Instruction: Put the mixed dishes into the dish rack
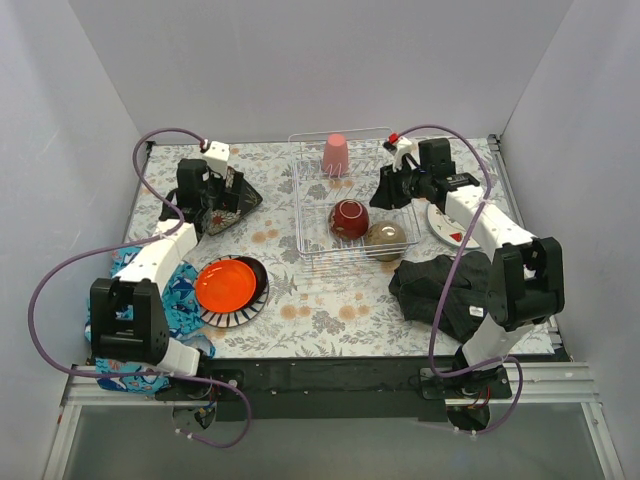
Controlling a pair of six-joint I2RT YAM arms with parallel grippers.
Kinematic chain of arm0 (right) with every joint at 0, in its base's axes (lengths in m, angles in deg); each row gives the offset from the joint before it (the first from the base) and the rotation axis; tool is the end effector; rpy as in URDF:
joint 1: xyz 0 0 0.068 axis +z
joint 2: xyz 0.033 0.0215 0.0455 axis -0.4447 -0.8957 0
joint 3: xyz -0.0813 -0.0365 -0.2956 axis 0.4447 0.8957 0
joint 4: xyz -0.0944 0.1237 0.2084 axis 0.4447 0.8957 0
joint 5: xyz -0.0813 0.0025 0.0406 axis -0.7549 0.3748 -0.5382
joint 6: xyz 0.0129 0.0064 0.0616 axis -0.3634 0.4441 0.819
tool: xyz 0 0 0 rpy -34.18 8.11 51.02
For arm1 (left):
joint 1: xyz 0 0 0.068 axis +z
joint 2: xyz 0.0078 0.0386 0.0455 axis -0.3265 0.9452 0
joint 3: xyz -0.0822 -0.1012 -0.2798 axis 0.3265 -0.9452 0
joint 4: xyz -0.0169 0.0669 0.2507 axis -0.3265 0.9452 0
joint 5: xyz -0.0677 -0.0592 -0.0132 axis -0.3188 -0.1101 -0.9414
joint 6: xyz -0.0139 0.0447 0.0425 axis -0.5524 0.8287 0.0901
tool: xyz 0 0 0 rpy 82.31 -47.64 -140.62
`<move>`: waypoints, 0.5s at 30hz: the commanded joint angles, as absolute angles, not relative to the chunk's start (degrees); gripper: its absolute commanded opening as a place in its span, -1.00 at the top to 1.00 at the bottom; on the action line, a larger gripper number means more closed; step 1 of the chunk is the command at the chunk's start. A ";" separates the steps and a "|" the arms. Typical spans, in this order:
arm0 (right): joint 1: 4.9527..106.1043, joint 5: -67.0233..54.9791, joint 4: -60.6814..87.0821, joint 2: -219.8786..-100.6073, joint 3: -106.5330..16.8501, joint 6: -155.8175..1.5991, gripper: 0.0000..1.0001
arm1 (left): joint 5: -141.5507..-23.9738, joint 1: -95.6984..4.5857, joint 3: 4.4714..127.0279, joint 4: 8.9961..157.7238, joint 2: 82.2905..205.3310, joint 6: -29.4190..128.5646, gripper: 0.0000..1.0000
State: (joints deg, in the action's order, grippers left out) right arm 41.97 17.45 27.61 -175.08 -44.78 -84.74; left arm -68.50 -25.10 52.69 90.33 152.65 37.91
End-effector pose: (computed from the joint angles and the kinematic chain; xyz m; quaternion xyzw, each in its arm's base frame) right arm 0.3733 0.1300 0.3176 -0.2437 0.8296 0.2930 0.4079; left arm 0.3402 -0.0309 0.3026 -0.1552 0.8512 -0.0823 0.4946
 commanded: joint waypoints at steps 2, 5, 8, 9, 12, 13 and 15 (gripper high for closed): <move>42.57 15.61 33.52 -173.03 -44.71 -94.64 0.38 | -70.81 -24.77 51.94 86.61 146.81 36.90 -0.96; 43.45 14.46 34.14 -172.77 -45.32 -98.33 0.38 | -70.81 -24.86 51.94 86.96 145.66 34.80 -0.96; 45.29 12.80 35.81 -172.33 -48.29 -103.42 0.37 | -70.90 -24.86 52.82 89.59 144.26 32.86 -0.97; 45.73 12.62 35.90 -171.89 -48.83 -104.22 0.36 | -70.98 -24.86 53.08 90.46 143.82 32.68 -0.96; 46.53 12.70 35.81 -171.88 -50.94 -104.23 0.27 | -72.04 -24.86 53.69 93.89 143.55 35.99 -0.96; 46.62 12.79 35.72 -172.23 -51.47 -103.53 0.22 | -72.48 -24.86 54.92 97.29 143.81 37.06 -0.96; 46.62 13.84 35.72 -173.29 -52.70 -101.42 0.17 | -73.53 -24.86 56.94 101.18 146.00 38.39 -0.88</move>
State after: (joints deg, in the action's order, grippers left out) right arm 46.37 13.23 36.24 -175.08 -48.12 -101.25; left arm -71.01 -25.12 52.87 92.71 145.66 35.39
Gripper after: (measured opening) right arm 0.389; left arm 0.969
